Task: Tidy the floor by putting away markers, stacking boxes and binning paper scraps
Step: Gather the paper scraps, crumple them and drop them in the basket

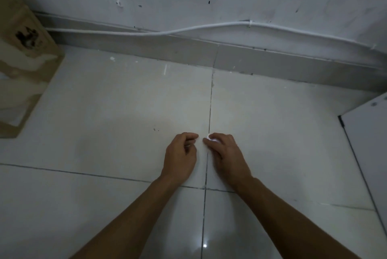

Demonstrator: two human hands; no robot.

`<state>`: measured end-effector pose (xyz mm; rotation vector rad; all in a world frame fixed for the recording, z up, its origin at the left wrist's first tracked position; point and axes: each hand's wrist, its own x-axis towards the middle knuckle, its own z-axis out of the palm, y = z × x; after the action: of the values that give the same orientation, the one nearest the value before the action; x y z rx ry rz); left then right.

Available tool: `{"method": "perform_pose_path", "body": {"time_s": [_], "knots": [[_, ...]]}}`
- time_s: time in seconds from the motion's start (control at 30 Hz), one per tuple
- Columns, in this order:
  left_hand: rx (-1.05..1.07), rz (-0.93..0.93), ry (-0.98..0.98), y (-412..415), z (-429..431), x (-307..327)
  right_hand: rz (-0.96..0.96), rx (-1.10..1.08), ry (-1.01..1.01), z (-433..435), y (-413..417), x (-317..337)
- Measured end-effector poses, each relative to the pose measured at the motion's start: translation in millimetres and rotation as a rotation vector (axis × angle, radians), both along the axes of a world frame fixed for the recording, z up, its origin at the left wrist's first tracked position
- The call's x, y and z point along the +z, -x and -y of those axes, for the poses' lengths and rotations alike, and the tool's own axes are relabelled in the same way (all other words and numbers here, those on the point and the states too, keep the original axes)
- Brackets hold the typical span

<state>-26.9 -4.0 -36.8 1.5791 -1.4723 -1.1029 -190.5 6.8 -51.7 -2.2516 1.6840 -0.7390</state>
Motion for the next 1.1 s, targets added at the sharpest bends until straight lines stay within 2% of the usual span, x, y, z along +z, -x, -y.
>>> {"method": "perform_pose_path", "body": {"time_s": [0.07,0.2,0.43,0.53,0.77,0.97,1.1], "knots": [[-0.016,0.013,-0.032,-3.0,-3.4,1.0,0.050,-0.058,-0.030,0.7,-9.7,4.7],[-0.031,0.063,-0.063,-15.6,-7.0,7.2,0.290,-0.165,-0.120,7.0,-25.8,15.1],[0.170,0.097,-0.030,-98.9,-15.6,42.1,0.708,-0.222,-0.376,25.8,-96.5,46.7],[0.299,0.112,0.023,-150.8,-27.1,63.3,0.768,-0.105,-0.417,30.8,-148.0,64.9],[0.689,0.122,0.066,-271.4,-81.1,107.0,0.734,0.308,-0.492,22.8,-306.4,112.2],[0.923,0.197,0.167,-349.9,-143.5,145.6,0.798,0.631,-0.594,-20.5,-438.3,152.2],[1.097,0.219,0.280,-392.3,-183.3,184.4,0.854,0.782,-0.593,-61.6,-503.5,186.2]]}}
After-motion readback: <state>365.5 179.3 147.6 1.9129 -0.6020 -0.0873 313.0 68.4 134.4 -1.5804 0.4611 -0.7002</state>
